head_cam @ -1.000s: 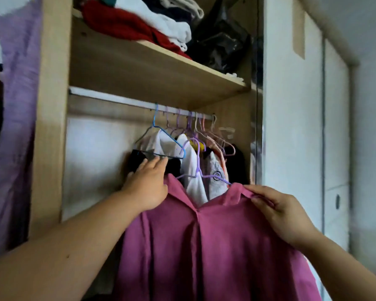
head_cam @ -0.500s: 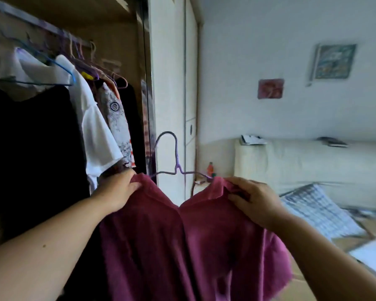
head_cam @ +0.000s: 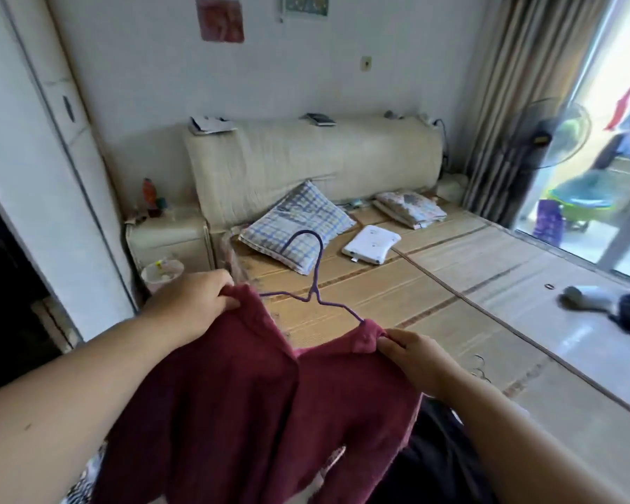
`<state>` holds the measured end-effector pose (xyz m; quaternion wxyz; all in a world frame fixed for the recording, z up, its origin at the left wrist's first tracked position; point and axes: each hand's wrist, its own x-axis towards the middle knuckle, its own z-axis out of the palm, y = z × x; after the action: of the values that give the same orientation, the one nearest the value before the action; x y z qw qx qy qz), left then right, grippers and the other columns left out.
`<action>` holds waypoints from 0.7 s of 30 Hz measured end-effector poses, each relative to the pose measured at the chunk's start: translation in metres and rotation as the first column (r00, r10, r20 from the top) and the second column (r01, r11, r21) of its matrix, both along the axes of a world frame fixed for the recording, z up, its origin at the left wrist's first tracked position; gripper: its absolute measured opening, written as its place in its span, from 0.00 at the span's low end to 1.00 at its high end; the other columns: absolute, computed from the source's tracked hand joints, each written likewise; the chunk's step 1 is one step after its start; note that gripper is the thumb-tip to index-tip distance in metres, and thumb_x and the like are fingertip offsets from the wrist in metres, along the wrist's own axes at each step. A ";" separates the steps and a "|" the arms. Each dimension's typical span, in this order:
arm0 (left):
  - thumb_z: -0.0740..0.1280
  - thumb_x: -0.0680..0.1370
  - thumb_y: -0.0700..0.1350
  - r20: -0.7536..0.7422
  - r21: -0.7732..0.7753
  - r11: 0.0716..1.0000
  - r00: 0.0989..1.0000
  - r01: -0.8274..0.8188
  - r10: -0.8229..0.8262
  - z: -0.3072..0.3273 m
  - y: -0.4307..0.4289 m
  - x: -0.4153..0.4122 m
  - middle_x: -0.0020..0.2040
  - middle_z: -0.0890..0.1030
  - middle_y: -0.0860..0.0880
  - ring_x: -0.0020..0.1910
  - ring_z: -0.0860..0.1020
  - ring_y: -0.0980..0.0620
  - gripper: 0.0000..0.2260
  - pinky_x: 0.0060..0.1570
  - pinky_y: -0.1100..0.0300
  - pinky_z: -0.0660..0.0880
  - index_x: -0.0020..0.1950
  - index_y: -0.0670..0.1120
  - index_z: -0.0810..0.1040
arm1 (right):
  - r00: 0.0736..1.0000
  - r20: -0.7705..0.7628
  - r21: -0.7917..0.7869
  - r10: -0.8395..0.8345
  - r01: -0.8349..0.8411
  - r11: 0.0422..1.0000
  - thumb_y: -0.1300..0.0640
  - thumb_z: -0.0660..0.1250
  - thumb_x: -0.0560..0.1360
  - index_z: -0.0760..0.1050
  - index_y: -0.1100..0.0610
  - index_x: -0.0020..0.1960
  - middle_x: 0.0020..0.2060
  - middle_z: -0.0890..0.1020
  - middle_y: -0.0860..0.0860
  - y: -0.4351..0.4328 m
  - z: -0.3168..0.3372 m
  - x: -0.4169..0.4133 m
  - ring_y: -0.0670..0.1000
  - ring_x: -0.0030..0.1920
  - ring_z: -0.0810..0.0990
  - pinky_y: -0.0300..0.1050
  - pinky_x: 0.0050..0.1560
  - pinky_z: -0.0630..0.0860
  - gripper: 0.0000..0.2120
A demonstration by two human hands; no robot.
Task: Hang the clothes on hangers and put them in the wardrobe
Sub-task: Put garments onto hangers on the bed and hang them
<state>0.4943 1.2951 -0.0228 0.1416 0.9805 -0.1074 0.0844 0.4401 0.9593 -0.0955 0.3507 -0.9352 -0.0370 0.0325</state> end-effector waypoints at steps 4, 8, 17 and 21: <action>0.67 0.74 0.56 -0.082 -0.006 0.989 0.986 0.145 -0.145 -0.036 -0.087 0.013 0.49 0.80 0.48 0.51 0.77 0.45 0.07 0.44 0.55 0.69 0.43 0.57 0.69 | 0.977 -0.100 -0.034 -0.187 0.185 0.982 0.41 0.60 0.76 0.76 0.33 0.44 0.38 0.82 0.40 -0.081 -0.014 -0.044 0.41 0.41 0.79 0.38 0.44 0.74 0.06; 0.65 0.75 0.55 -0.171 -0.058 0.957 0.942 0.283 -0.289 -0.063 -0.182 0.023 0.50 0.81 0.47 0.52 0.77 0.44 0.06 0.46 0.54 0.70 0.47 0.54 0.73 | 0.914 -0.131 -0.065 -0.385 0.379 0.923 0.42 0.63 0.75 0.76 0.29 0.38 0.29 0.79 0.36 -0.162 -0.016 -0.078 0.36 0.34 0.76 0.36 0.38 0.70 0.09; 0.63 0.78 0.51 -0.364 -0.073 0.924 0.852 0.376 -0.376 -0.148 -0.352 0.068 0.52 0.80 0.45 0.53 0.77 0.43 0.08 0.48 0.55 0.70 0.53 0.49 0.74 | 0.765 -0.279 -0.138 -0.580 0.566 0.813 0.44 0.62 0.77 0.79 0.40 0.53 0.43 0.82 0.45 -0.297 -0.094 -0.074 0.49 0.48 0.79 0.43 0.50 0.74 0.09; 0.60 0.78 0.51 -0.452 -0.011 0.939 0.836 0.345 -0.312 -0.202 -0.399 0.095 0.53 0.79 0.46 0.53 0.76 0.43 0.07 0.50 0.52 0.72 0.52 0.50 0.73 | 0.702 -0.370 -0.196 -0.609 0.581 0.790 0.46 0.59 0.78 0.77 0.43 0.59 0.51 0.82 0.50 -0.330 -0.156 -0.043 0.51 0.51 0.77 0.41 0.48 0.69 0.12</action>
<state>0.5890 0.8957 -0.2251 0.1402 0.9446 -0.2415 -0.1723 0.3969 0.6288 -0.2512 0.3115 -0.8786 0.3429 0.1160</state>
